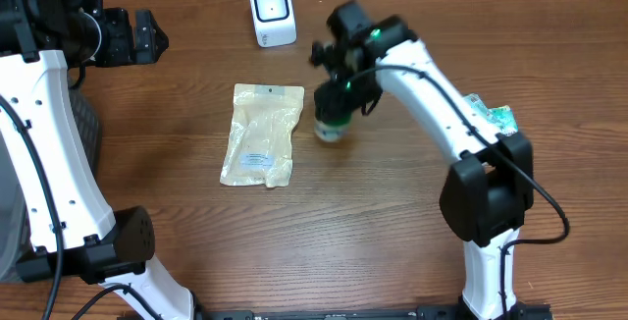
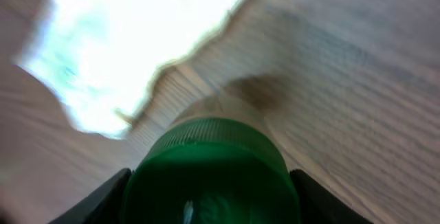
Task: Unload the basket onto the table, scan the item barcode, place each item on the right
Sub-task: 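Lift the green-lidded jar and carry it toward the scanner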
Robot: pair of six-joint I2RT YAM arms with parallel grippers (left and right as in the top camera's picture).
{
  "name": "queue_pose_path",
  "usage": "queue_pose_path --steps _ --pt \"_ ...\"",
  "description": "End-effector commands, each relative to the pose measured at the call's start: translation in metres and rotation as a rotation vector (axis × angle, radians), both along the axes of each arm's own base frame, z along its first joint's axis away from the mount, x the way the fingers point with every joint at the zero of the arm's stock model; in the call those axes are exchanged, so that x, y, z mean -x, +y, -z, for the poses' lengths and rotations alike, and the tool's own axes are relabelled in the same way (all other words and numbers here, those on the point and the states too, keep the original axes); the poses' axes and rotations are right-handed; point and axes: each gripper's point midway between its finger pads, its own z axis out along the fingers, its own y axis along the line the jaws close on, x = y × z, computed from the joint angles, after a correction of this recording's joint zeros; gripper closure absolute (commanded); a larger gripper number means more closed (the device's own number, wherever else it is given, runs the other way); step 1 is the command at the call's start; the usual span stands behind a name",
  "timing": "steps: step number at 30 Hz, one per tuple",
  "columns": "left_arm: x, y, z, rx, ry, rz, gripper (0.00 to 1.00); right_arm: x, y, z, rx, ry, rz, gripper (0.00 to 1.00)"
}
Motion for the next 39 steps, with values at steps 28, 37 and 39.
queue_pose_path --steps 28,37,39 --pt "-0.001 0.0 0.002 -0.009 0.007 0.013 0.0 0.001 -0.001 -0.18 -0.977 -0.09 -0.279 0.68" --pt "-0.001 0.0 0.002 -0.009 0.007 0.013 0.01 -0.019 0.008 -0.117 -0.537 -0.181 -0.241 0.72" --pt "-0.001 0.0 0.002 -0.009 0.007 0.014 0.0 -0.03 0.011 -0.106 -0.429 -0.231 -0.219 0.73"
